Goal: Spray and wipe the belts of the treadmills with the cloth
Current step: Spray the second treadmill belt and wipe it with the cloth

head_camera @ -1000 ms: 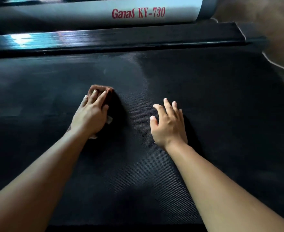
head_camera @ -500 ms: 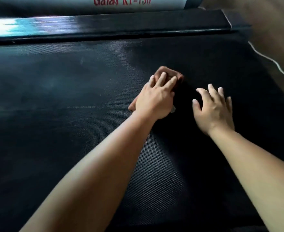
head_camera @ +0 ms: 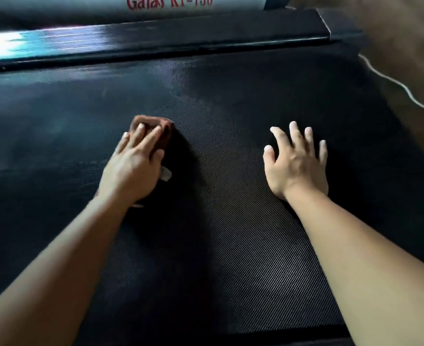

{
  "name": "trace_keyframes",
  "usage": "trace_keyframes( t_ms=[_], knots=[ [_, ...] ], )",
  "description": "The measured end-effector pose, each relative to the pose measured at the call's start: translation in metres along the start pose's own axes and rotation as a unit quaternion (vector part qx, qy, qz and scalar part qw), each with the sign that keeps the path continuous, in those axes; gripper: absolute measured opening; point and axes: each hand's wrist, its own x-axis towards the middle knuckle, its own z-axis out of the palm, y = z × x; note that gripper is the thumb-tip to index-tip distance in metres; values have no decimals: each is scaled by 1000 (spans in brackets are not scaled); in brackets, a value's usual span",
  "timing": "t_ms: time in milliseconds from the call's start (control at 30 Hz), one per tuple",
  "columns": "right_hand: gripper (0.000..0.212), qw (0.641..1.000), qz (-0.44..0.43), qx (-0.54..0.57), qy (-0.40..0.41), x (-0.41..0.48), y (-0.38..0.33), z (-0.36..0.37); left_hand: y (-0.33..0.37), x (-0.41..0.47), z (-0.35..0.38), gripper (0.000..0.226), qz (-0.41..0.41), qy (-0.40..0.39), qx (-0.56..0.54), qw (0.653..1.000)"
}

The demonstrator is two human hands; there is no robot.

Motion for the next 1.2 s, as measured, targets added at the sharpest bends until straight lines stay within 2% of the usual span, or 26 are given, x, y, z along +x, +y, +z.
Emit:
trace_keyframes(
  t_ms=[100,200,400,467,533,600,700,933,1033,1200],
  knots=[
    [53,1000,2,-7,-1,1,0,1,13,41,4,55,-20,-2,6,1000],
    [53,1000,1,-7,-3,1,0,1,42,65,17,55,-5,-14,3,1000],
    [52,1000,3,2,-4,1,-1,0,106,29,27,54,130,-26,11,991],
    [51,1000,3,4,-1,1,-1,0,105,4,30,54,188,-29,10,982],
    [51,1000,2,4,1,1,-1,0,91,-17,31,55,201,-59,6,978],
    [51,1000,2,4,3,1,0,1,71,-30,28,56,191,-81,-2,978],
    [51,1000,1,1,7,1,0,1,39,-29,16,58,150,-60,-3,987],
    [51,1000,3,-2,5,3,-1,1,-26,57,2,58,14,-6,9,1000],
    [50,1000,2,-1,9,2,-1,2,-17,105,1,58,-9,5,14,1000],
    [51,1000,1,-2,10,2,-2,2,44,150,11,57,-11,-4,0,1000]
  ],
)
